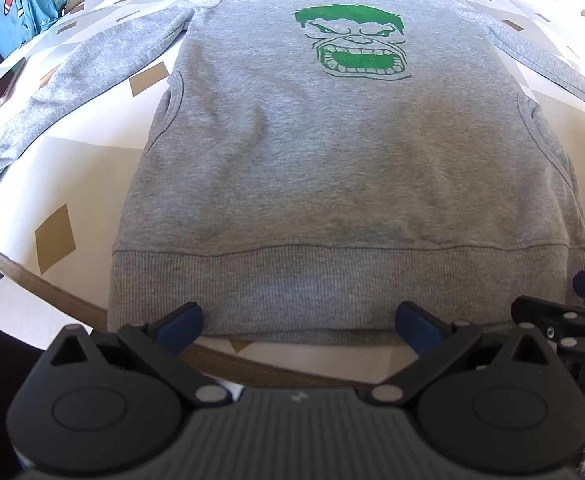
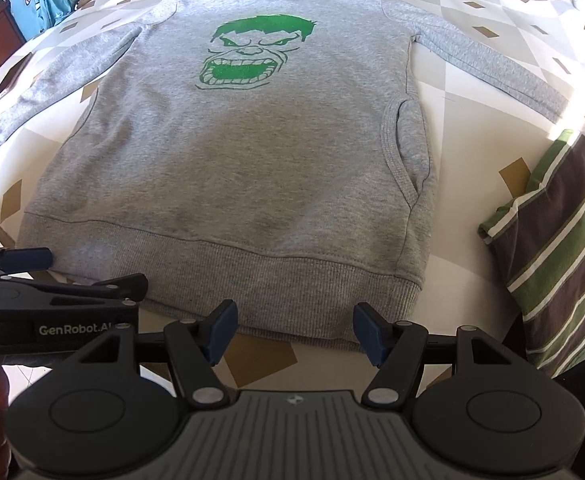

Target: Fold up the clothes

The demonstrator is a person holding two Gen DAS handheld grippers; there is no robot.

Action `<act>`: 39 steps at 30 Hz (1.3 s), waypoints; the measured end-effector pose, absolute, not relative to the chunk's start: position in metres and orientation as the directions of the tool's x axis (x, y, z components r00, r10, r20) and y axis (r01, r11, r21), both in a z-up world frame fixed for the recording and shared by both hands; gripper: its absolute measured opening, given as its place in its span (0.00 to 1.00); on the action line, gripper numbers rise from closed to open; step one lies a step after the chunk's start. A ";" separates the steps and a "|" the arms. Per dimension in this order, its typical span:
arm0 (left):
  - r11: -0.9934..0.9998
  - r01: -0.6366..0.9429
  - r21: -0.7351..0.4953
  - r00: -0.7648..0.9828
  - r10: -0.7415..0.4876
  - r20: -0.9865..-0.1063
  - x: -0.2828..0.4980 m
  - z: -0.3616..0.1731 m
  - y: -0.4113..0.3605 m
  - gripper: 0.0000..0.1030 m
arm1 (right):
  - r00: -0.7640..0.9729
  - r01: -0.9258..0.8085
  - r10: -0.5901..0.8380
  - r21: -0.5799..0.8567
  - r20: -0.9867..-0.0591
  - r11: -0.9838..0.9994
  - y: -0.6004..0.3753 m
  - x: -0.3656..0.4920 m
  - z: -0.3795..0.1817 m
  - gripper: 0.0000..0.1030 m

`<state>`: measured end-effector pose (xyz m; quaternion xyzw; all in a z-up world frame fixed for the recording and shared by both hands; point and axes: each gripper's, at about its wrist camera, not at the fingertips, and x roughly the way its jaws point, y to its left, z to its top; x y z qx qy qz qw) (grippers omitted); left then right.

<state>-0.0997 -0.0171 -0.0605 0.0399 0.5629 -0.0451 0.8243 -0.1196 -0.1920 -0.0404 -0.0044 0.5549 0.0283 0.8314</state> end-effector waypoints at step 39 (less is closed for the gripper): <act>0.999 -0.006 -0.040 0.407 -0.034 -0.913 -0.045 -0.073 0.002 1.00 | 0.500 0.064 0.028 0.069 -0.865 0.996 -0.207 -0.076 -0.052 0.60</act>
